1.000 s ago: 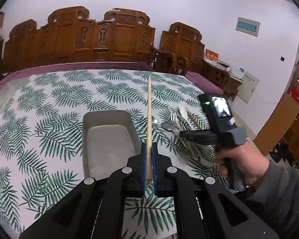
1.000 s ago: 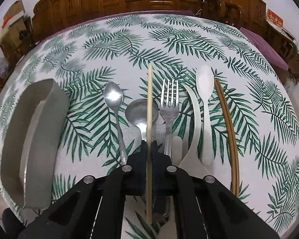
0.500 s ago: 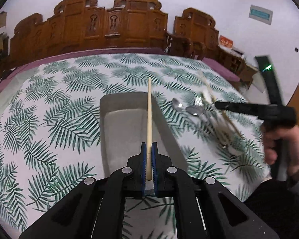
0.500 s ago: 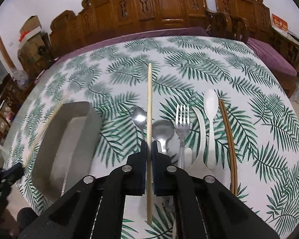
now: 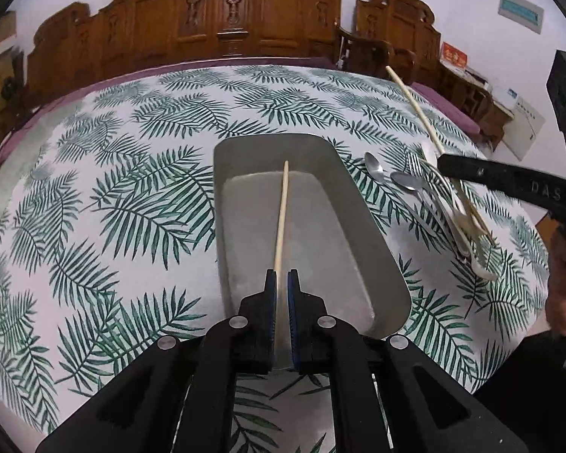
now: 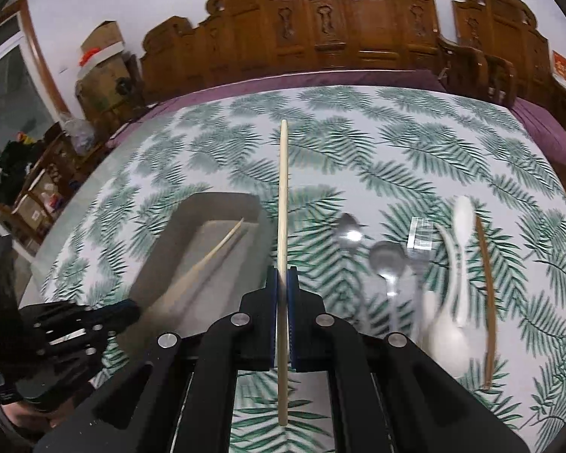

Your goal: Organize utensils

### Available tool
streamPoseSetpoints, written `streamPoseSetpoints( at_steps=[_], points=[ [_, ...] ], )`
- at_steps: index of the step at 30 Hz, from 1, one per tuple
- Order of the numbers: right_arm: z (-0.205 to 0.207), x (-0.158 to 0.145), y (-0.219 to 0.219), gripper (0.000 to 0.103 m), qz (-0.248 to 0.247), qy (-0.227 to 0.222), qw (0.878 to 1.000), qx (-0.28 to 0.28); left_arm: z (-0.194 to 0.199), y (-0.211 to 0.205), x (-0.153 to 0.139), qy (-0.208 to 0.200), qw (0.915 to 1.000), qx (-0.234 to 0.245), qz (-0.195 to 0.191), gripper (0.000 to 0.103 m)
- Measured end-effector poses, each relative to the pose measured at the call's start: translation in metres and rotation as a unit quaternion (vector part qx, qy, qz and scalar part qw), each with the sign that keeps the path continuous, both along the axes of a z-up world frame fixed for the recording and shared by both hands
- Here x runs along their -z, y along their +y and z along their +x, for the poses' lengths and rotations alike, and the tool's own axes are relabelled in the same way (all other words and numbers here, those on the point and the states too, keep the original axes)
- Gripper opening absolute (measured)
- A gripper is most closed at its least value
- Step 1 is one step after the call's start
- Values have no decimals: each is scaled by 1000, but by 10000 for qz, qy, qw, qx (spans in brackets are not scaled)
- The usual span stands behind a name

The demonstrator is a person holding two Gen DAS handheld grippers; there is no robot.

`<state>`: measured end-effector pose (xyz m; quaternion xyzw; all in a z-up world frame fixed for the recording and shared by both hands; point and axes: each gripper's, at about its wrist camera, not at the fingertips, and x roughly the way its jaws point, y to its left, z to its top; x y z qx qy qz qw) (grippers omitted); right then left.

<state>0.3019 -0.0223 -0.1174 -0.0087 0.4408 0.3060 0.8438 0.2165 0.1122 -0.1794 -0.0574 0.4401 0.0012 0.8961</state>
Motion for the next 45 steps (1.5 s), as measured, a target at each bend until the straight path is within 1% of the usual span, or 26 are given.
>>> streamPoseSetpoints(
  at_steps=[4, 9, 13, 16, 23, 26, 29, 32, 37, 38, 39, 45],
  points=[
    [-8, 0, 22, 6, 101, 55, 9997, -211, -6, 6, -9, -129, 9999, -94, -43, 5],
    [-14, 6, 52, 6, 194, 155, 9986, -467, -22, 20, -26, -364, 9987, -323, -173, 5],
    [-13, 17, 78, 6, 190, 273, 9977, -586, -32, 32, -37, -499, 9976, -466, -148, 5],
    [-9, 28, 91, 6, 172, 394, 9974, -574, -39, 39, -44, -582, 9967, -557, -91, 5],
    [-8, 52, 102, 6, -35, 514, 9974, -510, -46, 47, -49, -659, 9958, -626, -107, 5],
    [-9, 55, 103, 8, -101, 487, 9975, -508, -46, 48, -50, -669, 9957, -627, -114, 5],
    [-8, 51, 97, 9, -46, 458, 9975, -527, -46, 44, -50, -678, 9959, -599, -100, 5],
    [-11, 40, 87, 9, 12, 312, 9980, -558, -46, 39, -53, -690, 9961, -549, -89, 5],
    [-15, 19, 50, 9, 41, -10, 9986, -525, -45, 22, -57, -720, 9966, -402, -69, 6],
    [-15, 17, 42, 9, 54, -48, 9987, -501, -44, 17, -59, -729, 9966, -369, -66, 11],
    [-15, 12, 28, 9, 63, -111, 9989, -454, -43, 12, -60, -756, 9966, -333, -66, 20],
    [-11, -4, -37, 9, -68, -414, 9990, -125, -36, -21, -64, -829, 9965, -59, -111, 39]
  ],
)
